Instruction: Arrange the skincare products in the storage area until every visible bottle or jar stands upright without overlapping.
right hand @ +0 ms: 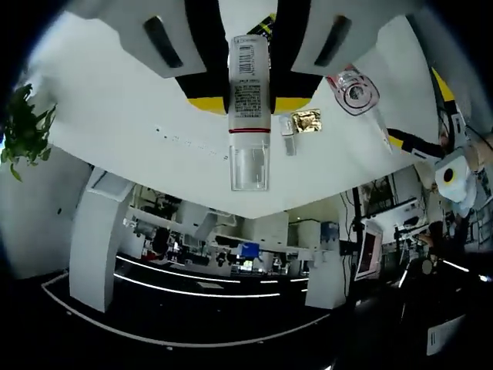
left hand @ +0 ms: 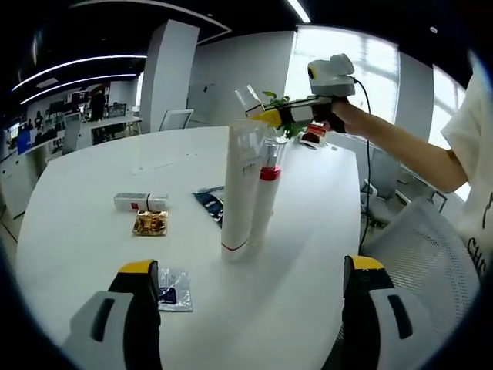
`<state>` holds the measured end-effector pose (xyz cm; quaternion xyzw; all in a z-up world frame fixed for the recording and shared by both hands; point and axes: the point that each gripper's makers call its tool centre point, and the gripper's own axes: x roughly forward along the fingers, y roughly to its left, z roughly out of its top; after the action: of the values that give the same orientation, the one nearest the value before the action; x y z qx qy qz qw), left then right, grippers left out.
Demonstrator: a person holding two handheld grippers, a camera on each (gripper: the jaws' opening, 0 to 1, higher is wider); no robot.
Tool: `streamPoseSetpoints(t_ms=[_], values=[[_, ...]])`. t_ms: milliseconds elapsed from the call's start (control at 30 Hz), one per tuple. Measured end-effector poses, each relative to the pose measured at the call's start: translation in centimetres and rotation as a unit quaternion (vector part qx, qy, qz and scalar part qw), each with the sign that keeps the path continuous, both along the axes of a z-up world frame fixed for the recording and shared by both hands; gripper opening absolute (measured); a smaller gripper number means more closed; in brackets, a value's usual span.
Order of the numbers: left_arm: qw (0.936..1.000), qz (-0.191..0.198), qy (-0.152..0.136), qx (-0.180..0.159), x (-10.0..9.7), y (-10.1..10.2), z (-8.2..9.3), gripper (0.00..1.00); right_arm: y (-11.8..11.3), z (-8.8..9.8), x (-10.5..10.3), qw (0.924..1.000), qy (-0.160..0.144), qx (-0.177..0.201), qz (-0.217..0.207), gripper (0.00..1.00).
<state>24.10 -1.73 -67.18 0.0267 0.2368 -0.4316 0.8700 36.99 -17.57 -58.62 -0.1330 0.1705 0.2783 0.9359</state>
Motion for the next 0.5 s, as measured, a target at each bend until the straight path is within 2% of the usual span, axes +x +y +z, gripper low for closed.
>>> streamPoseSetpoints(t_ms=[233,500], values=[[1.0000,-0.003,-0.005,-0.001,0.0,-0.1,0.1,0.93,-1.6,-0.4,-1.7,0.9964,-0.026,0.050,-0.063,0.18],[0.9999,-0.008,-0.010,0.002,0.1,-0.2,0.2,0.92,-2.4,-2.2,-3.8,0.9882,-0.019,0.103,-0.112,0.18]])
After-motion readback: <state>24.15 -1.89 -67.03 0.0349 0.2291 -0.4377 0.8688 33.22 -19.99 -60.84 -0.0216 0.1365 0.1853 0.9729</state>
